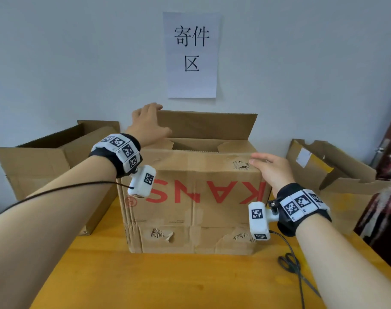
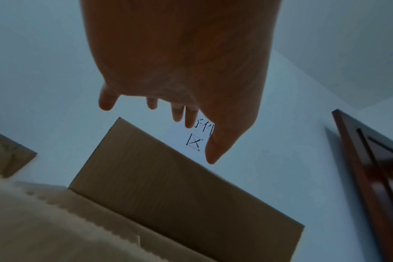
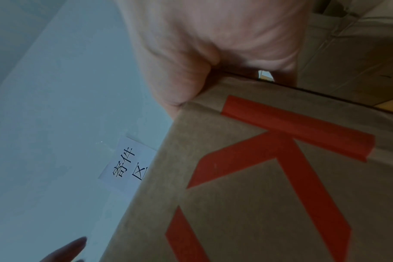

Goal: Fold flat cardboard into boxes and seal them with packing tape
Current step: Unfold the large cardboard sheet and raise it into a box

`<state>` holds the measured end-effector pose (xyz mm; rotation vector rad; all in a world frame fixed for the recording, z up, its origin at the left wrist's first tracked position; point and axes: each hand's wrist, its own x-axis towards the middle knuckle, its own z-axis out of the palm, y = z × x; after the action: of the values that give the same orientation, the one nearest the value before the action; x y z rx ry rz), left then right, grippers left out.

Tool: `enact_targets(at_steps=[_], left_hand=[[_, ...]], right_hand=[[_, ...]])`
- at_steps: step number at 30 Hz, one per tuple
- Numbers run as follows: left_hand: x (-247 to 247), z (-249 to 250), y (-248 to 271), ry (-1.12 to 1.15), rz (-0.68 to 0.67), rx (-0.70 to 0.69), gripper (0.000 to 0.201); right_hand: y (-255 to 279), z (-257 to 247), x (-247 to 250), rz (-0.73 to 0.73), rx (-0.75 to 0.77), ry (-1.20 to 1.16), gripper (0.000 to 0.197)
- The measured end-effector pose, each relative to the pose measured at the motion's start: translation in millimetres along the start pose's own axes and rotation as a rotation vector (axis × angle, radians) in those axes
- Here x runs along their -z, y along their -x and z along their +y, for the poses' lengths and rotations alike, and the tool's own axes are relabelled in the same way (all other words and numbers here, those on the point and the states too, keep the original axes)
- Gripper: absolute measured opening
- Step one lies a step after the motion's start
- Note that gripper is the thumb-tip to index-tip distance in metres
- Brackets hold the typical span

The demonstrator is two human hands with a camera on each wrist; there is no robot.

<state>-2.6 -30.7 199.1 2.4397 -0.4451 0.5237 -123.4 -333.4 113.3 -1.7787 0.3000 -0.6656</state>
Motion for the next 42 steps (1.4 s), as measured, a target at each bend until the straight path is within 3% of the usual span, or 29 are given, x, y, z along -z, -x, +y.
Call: enact_targets(at_steps=[7,14,21,25,29,33,36,40,42], left_hand=[[-7,4,-48,-0.076,-0.115,0.041,0.073],[-7,14,-64,-0.138,-0.226,0.119,0.06],[-15,31,-23,-0.035,-0.642,0.206,0.055],[-47,35,0,-0.078,-0.559,0.167,0.068],[-72,38,13,-0.133,-0.571,0.116,0.104],[-84,34,13,-0.13,-0.502,0.129,0.098],[-94,34,20,-0.261,-0.356,0.109,0.089],[-97,29,22,-0.313,-0.242,0.121,0.103],[-98,29,24,-0.284,-0.249,0.119,0.096]], right_hand=[[0,-1,1,-0.007,0.002,-0.005,0.015],[-5,1,1,-0.009,0.001,0.017,0.01],[-3,0,-1,0.002,0.005,-0.008,0.01],[0,1,-3,0.015,0.01,-0.027,0.009],[4,0,-3,-0.004,0.033,0.016,0.009],[19,6,10,-0.054,0.022,0.049,0.031],[33,20,24,-0.028,-0.046,0.014,0.04],[40,52,57,-0.014,-0.181,0.131,0.036],[42,73,79,-0.022,-0.25,0.203,0.028]])
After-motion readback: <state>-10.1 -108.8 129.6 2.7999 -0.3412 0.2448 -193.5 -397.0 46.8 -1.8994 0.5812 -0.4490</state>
